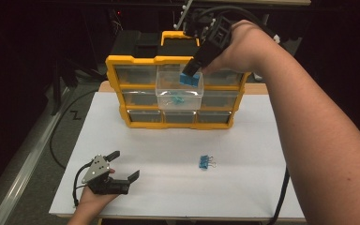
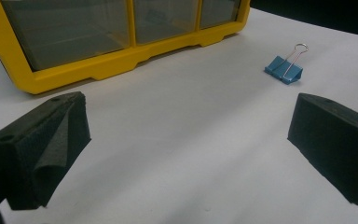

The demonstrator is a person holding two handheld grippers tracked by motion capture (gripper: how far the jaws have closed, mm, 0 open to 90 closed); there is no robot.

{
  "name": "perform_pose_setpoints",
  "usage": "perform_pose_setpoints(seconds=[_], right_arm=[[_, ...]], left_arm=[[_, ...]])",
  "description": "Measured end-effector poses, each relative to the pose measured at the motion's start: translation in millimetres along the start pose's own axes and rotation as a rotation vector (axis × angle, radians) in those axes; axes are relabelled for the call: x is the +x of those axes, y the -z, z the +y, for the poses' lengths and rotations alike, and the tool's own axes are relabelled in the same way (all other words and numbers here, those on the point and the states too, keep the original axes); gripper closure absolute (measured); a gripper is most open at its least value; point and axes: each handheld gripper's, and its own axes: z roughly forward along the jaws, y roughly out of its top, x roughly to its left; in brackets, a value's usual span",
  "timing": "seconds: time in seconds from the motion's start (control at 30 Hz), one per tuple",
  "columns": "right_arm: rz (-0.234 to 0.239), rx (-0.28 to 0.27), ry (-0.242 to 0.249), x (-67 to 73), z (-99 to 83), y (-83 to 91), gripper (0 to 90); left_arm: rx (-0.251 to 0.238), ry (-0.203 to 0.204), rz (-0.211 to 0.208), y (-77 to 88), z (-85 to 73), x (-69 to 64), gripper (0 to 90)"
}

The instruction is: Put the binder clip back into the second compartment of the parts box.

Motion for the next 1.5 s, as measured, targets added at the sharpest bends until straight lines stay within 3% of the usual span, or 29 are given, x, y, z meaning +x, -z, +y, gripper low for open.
perform_pose_setpoints(seconds=[0.2, 0.4, 0.5, 0.53, 0.57, 0.6, 0.77, 0.93, 1.17, 1.5], right_arm=[[-0.021, 0.034, -0.008, -10.9, 7.3, -17.2, 90.0], [0.002, 0.068, -0.017, -17.0, 2.7, -39.3, 90.0], [0.003, 0.069, -0.019, -17.5, 1.1, -40.9, 89.9], [-0.006, 0.064, -0.028, -18.3, -0.1, -38.5, 84.1], [-0.006, 0.064, -0.028, -18.3, -0.1, -38.5, 84.1], [-0.019, 0.039, -0.057, -19.6, -1.3, -32.7, 66.2], [-0.034, 0.009, -0.065, -12.7, -9.3, -16.6, 53.0], [-0.046, 0.035, -0.076, 1.8, -35.9, -6.1, 48.0], [-0.046, 0.059, -0.092, 16.3, -68.2, -10.2, 42.8], [-0.047, 0.074, -0.143, 31.7, -128.6, -54.6, 24.1]], left_arm=[[-0.001, 0.001, -0.001, 0.5, 0.1, 0.5, 0.2], [-0.004, 0.002, -0.001, 0.8, 0.1, 0.9, 0.2], [-0.003, 0.002, -0.002, 0.4, 0.1, 1.1, 0.2], [-0.002, 0.003, -0.002, 0.3, 0.1, 1.1, 0.2], [-0.002, 0.003, -0.002, 0.3, 0.1, 1.1, 0.2], [-0.002, 0.001, -0.002, 0.2, 0.1, 0.9, 0.2], [0.002, -0.003, -0.003, -0.9, -0.2, 0.6, 0.2], [0.012, -0.007, -0.007, -1.5, -0.2, 0.1, 0.2], [0.01, -0.004, -0.002, -1.1, -0.1, -0.3, 0.2], [0.012, -0.004, 0.001, -0.8, 0.0, -0.9, 0.2]])
